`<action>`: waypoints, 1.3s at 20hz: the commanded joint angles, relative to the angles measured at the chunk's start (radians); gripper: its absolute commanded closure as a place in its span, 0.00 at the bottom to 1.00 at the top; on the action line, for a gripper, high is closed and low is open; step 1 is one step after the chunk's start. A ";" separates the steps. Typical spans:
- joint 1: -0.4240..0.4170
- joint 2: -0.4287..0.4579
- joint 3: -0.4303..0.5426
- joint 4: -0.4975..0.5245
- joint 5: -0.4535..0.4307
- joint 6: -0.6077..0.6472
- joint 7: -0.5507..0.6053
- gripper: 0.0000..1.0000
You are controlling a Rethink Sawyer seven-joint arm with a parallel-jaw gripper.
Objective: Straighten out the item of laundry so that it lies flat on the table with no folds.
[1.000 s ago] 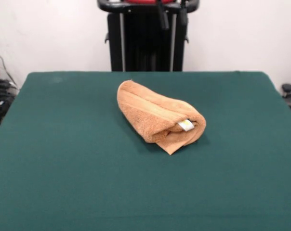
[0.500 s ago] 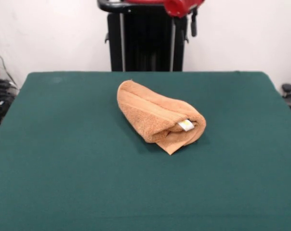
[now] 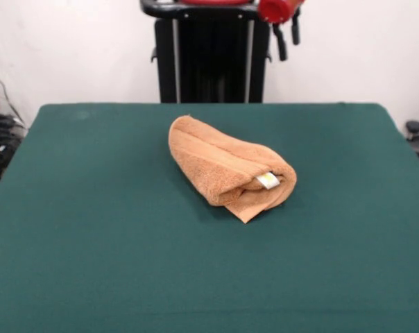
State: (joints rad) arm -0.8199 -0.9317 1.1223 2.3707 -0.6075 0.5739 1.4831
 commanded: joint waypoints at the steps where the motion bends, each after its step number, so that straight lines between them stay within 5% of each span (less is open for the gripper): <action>1: -0.064 -0.123 0.307 0.070 0.126 0.073 -0.229 0.00; 9: -0.293 -0.300 0.674 0.114 0.248 0.045 -0.132 0.00; 15: -0.418 -0.365 0.845 0.173 0.241 0.064 -0.068 0.00; 20: -0.461 -0.358 0.956 0.218 0.237 0.038 0.034 0.00; 22: -0.412 -0.347 0.879 0.232 0.208 0.018 0.036 0.00; 26: -0.435 -0.343 1.026 0.269 0.259 0.012 0.114 0.00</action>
State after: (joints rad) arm -1.2848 -1.2776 1.9488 2.4992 -0.3935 0.5743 1.4831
